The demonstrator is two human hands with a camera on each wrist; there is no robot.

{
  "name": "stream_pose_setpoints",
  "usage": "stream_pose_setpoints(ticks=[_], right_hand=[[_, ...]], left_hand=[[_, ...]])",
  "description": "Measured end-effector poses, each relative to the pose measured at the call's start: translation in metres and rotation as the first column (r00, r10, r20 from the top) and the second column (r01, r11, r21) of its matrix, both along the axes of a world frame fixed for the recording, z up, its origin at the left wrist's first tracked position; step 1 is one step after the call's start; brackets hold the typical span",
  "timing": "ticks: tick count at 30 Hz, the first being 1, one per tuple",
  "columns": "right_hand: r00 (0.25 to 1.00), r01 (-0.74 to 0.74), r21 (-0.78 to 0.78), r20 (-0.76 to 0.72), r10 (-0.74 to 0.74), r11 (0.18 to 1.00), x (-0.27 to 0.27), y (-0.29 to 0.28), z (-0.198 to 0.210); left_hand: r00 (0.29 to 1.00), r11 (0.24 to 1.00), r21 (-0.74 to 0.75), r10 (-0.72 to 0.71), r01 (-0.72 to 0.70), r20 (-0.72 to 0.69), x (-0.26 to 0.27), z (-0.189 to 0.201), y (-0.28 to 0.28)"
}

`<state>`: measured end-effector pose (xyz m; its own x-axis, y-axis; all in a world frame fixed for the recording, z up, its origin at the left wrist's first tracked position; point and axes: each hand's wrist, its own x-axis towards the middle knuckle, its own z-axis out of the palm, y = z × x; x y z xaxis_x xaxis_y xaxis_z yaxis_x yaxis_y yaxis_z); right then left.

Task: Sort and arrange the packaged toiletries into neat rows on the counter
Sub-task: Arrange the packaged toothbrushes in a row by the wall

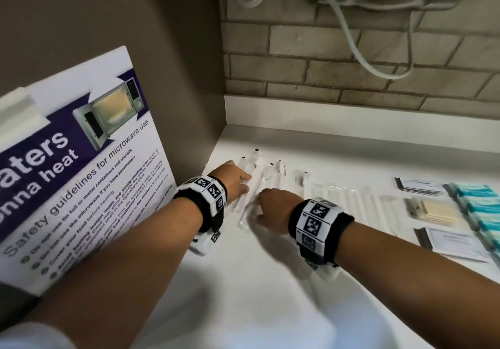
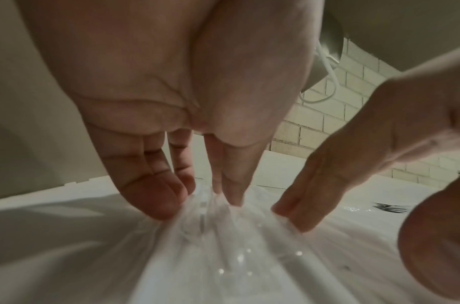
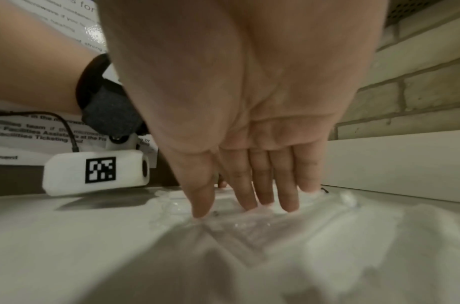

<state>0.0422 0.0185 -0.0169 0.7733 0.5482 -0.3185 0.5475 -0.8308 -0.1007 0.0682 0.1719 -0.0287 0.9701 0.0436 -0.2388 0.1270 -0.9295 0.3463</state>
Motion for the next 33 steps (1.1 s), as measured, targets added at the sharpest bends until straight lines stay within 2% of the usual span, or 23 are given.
stream_pose_setpoints(ticks=[6,13,18,22,25,33], right_hand=[[1.0,0.01,-0.007,0.026,-0.009,1.0,-0.007,-0.012,0.004],[0.999,0.024,-0.021,0.045,-0.023,0.999,-0.006,-0.019,0.006],[0.987,0.055,0.054,0.15,-0.063,0.997,-0.002,-0.026,0.012],[0.983,0.113,-0.023,0.149,-0.108,0.993,0.004,-0.03,0.009],[0.989,0.117,-0.092,0.102,-0.108,0.989,0.002,-0.034,0.003],[0.993,0.095,-0.054,0.08,-0.09,0.994,-0.006,-0.037,0.002]], left_hand=[[0.998,0.999,-0.017,0.051,-0.05,0.034,-0.018,0.001,-0.001],[0.998,0.999,-0.007,0.037,-0.037,0.044,-0.035,0.003,-0.007],[0.99,0.996,-0.086,-0.006,0.018,0.141,-0.037,0.006,-0.018],[0.991,0.991,0.042,-0.13,0.128,0.043,-0.042,0.002,-0.026],[0.993,0.99,0.077,-0.119,0.118,0.01,-0.046,-0.006,-0.026],[0.995,0.984,0.15,-0.101,0.1,-0.004,-0.047,0.002,-0.034]])
